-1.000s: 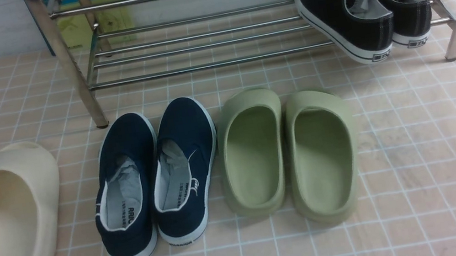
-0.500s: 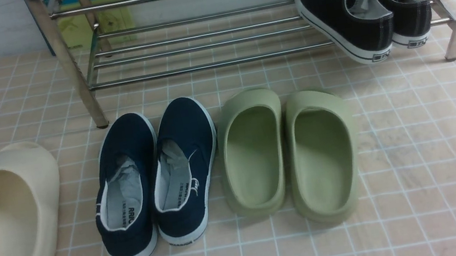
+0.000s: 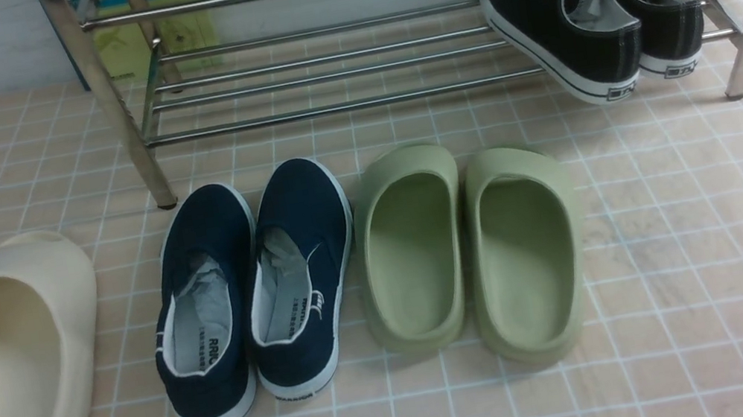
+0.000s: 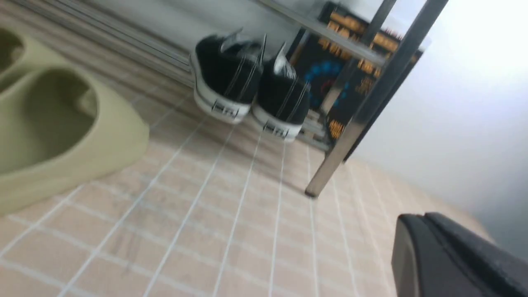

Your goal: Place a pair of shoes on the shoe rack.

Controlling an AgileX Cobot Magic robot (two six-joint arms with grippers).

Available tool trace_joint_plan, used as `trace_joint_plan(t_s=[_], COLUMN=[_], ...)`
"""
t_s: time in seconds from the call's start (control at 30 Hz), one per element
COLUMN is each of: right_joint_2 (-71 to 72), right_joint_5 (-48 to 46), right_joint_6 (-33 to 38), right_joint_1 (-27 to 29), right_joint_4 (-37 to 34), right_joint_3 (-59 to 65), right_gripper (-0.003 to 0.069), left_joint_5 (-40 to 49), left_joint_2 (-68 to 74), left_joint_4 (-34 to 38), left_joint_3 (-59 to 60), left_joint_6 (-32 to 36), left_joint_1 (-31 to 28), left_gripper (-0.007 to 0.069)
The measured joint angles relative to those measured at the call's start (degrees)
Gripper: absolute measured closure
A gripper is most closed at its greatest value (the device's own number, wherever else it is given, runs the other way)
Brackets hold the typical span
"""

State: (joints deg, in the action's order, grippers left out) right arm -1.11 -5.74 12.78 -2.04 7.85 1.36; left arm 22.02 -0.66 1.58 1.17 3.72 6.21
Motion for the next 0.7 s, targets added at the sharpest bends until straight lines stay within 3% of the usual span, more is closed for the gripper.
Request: trace_joint_plan(t_s=[0.13,0.27,0.53,0.7], right_joint_2=[0.0,0.1,0.1,0.1], right_joint_5=[-12.4,-14.4,-14.7,-14.7], right_joint_6=[0.0,2.4,3.8,3.9], right_joint_1=[0.0,0.0,0.0,3.5], right_joint_4=[-10.2,-17.9,-19.7,-19.3], right_joint_3=[0.0,-0.2,-0.2,-0.2], right_gripper=[0.0641,0.0636,0.0629,0.0622], left_joint_5=[0.0,0.0,0.0,0.0], left_joint_2=[0.0,0.0,0.0,0.0], left_joint_4=[0.0,0.0,0.0,0.0], left_joint_3=[0.0,0.0,0.0,0.0], left_joint_6=[0.0,0.0,0.0,0.0], left_joint_1=[0.0,0.0,0.0,0.0], left_gripper=[0.0385,0.0385,0.0385,0.0385])
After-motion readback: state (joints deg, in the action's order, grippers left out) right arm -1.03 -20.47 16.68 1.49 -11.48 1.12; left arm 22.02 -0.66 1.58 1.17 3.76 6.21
